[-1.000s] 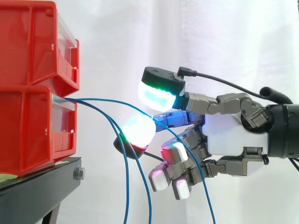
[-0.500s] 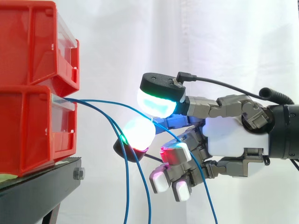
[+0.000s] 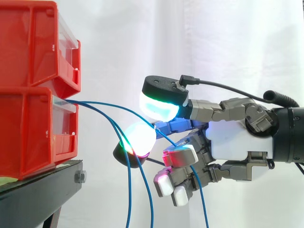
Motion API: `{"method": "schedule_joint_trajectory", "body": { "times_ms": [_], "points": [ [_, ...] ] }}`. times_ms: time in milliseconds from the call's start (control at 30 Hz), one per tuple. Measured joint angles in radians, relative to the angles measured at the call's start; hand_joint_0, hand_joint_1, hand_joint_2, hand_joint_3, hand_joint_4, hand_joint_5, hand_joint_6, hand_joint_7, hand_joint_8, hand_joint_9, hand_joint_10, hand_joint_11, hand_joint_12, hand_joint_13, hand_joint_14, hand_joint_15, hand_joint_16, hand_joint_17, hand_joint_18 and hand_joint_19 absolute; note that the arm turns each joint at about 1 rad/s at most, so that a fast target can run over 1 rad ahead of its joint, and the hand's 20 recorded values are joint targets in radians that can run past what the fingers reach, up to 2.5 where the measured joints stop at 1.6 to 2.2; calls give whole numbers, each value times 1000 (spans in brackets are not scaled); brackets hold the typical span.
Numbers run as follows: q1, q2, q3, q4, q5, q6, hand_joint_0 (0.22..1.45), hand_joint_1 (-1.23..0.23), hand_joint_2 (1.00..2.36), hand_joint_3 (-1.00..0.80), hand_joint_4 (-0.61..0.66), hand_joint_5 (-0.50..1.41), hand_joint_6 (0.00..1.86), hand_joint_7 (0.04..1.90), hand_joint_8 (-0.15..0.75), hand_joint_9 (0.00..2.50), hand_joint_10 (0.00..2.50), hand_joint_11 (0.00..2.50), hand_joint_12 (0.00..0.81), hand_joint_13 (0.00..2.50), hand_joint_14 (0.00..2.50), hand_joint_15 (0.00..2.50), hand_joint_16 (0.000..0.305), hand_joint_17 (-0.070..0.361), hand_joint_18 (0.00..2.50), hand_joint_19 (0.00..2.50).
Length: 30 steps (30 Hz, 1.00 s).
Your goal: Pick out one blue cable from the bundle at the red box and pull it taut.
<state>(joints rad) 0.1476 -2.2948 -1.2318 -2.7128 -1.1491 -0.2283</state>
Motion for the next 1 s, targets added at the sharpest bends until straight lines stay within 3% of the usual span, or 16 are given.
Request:
{"method": "schedule_joint_trajectory", "body": {
  "times_ms": [333,800,1000],
  "points": [
    [0,0,-1,0,5,-3,600,-553,1008,-407,165,-186,897,782,295,1272,17,1404,371,1224,24,959,51,115,878,671],
    [-2,0,-1,1,3,2,613,-564,1017,-257,158,-185,928,779,295,1262,14,1420,373,1212,22,974,53,120,880,692],
    [-4,0,-1,4,1,5,625,-649,1018,-216,152,-183,943,774,296,1252,13,1435,374,1199,25,964,55,123,885,701]
  ]
}}
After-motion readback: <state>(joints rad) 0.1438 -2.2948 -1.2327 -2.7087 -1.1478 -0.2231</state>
